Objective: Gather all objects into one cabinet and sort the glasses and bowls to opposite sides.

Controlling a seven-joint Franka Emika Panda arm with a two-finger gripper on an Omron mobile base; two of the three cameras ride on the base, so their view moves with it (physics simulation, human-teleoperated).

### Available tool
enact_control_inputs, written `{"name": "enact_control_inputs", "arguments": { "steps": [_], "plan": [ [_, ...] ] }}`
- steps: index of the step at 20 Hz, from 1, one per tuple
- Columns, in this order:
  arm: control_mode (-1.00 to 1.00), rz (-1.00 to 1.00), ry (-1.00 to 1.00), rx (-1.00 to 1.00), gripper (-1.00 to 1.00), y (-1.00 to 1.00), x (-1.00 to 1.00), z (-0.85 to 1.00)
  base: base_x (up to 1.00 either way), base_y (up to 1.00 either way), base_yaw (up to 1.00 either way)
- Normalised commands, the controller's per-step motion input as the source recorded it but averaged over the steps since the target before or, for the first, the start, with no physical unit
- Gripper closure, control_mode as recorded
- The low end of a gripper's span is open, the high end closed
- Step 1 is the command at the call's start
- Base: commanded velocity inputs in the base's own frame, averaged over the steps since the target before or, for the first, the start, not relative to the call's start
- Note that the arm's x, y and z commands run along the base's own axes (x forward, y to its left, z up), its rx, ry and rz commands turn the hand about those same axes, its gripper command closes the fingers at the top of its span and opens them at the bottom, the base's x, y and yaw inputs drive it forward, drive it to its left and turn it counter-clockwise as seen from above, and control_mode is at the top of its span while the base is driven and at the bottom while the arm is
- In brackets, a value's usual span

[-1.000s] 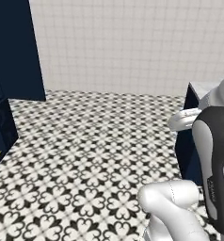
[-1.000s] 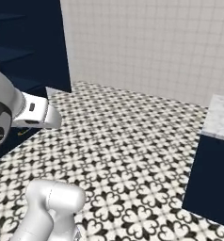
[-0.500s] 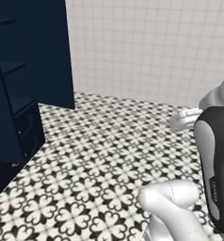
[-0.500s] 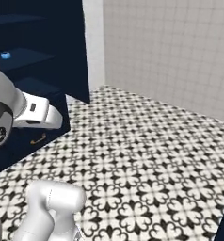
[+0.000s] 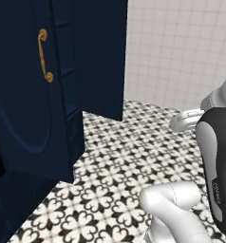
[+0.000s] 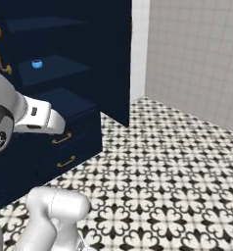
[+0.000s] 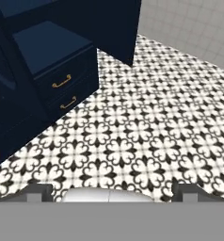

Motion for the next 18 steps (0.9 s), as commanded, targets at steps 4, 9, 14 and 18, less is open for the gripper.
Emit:
{"name": "enact_control_inputs", "arguments": {
  "steps": [4,9,14,18],
  "plan": [
    [1.0,0.0,0.0,0.0,-1.0,0.0,0.0,0.0,0.59,0.18,0.06],
    [1.0,0.0,0.0,0.0,-1.0,0.0,0.0,0.0,0.96,0.0,0.07],
    [1.0,0.0,0.0,0.0,-1.0,0.0,0.0,0.0,1.0,0.07,0.0],
    [1.0,0.0,0.0,0.0,-1.0,0.0,0.0,0.0,1.0,0.06,0.09]
  ]
}}
